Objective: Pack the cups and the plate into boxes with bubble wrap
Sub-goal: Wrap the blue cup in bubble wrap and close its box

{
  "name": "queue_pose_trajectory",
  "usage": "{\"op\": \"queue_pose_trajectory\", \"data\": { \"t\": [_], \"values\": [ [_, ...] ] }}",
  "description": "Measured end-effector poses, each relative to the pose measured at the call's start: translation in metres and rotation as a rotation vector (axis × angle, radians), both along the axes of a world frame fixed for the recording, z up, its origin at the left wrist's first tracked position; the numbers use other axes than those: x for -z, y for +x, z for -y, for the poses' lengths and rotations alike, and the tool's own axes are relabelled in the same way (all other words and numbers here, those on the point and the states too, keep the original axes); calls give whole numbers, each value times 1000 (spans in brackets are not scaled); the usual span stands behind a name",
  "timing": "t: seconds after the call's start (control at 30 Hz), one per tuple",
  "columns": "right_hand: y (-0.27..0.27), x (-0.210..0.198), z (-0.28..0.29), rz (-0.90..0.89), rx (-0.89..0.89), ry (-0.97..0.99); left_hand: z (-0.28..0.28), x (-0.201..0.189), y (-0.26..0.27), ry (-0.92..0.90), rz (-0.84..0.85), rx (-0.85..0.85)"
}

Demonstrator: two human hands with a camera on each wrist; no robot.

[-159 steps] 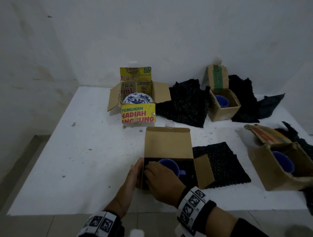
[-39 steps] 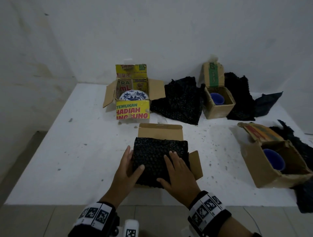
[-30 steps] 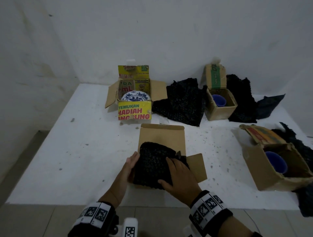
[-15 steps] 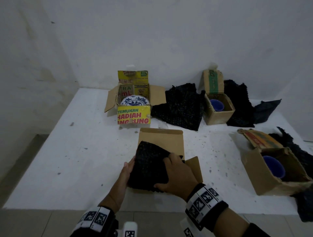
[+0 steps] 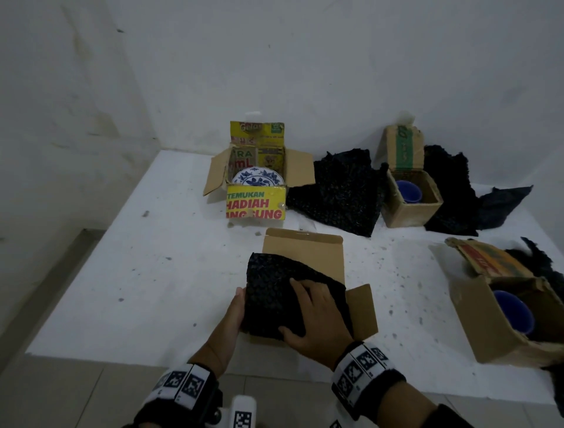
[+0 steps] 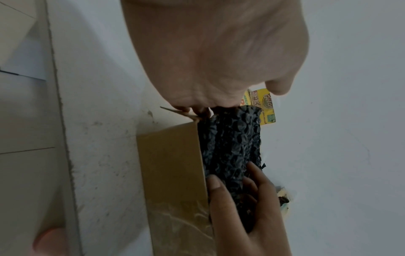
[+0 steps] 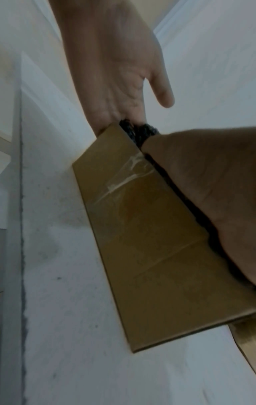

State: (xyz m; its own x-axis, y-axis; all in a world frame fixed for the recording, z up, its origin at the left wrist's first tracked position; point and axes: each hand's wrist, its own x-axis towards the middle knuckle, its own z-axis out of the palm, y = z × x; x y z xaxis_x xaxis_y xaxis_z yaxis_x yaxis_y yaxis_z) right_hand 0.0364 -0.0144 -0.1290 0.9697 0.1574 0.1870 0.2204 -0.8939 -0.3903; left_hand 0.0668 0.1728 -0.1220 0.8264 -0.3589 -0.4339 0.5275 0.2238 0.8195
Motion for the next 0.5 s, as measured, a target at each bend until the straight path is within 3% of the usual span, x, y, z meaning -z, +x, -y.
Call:
{"op": "queue_pose_trajectory", "data": {
  "t": [0.3,0.5],
  "values": [
    [5,3,4,22,23,9,14,-6,0,-49,-43,-108],
    [13,-3,-4,28,92,-88,12,-7,2,-269,-150,-174]
  ]
}}
